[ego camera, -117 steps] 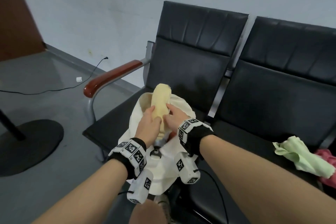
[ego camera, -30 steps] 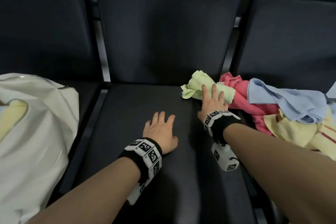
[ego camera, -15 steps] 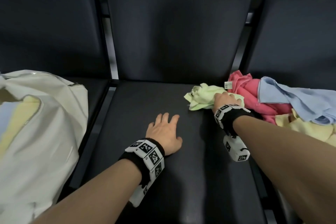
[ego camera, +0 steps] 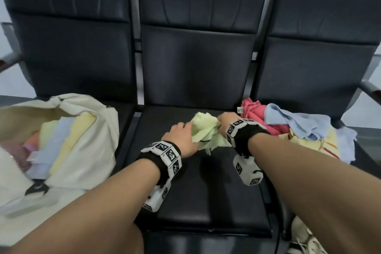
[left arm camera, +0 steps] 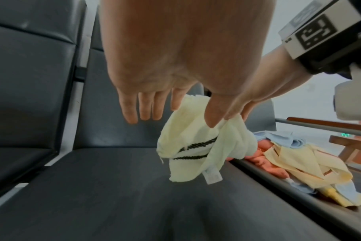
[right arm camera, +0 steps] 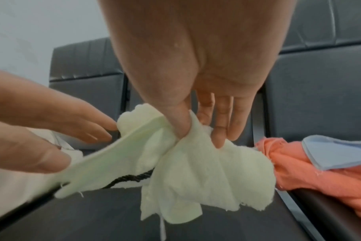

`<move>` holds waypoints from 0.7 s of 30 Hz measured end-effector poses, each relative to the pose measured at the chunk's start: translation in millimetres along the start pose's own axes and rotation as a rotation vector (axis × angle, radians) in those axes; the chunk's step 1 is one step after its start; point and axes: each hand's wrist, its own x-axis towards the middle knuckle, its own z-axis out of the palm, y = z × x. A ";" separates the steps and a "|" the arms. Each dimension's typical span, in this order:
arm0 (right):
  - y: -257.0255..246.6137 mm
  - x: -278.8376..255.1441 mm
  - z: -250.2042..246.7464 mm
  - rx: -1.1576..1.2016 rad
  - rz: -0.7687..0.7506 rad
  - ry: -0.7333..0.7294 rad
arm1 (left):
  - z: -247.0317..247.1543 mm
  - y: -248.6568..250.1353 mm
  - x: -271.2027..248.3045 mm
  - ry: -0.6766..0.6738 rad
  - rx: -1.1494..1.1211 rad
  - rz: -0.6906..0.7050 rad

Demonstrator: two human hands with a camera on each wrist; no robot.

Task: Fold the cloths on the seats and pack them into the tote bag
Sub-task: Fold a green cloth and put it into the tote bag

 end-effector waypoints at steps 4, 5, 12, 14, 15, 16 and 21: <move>-11.0 -53.6 -39.3 0.078 -0.016 0.078 | -28.0 12.2 -34.2 0.069 -0.061 0.017; -14.3 -68.5 -49.2 0.095 -0.026 0.098 | -35.5 16.2 -43.5 0.107 -0.096 0.031; -27.5 -160.3 -107.5 0.144 -0.071 0.215 | -87.0 40.3 -95.1 0.361 -0.125 0.012; -26.9 -180.6 -119.9 0.185 -0.086 0.263 | -103.0 45.3 -107.7 0.453 -0.094 0.036; -26.5 -189.4 -125.0 0.208 -0.094 0.284 | -110.1 48.2 -113.8 0.484 -0.085 0.050; -26.0 -196.2 -128.7 0.232 -0.101 0.304 | -117.0 51.7 -119.6 0.512 -0.077 0.058; -17.4 -214.2 -125.7 0.415 -0.108 0.404 | -140.3 69.6 -138.7 0.608 -0.123 0.073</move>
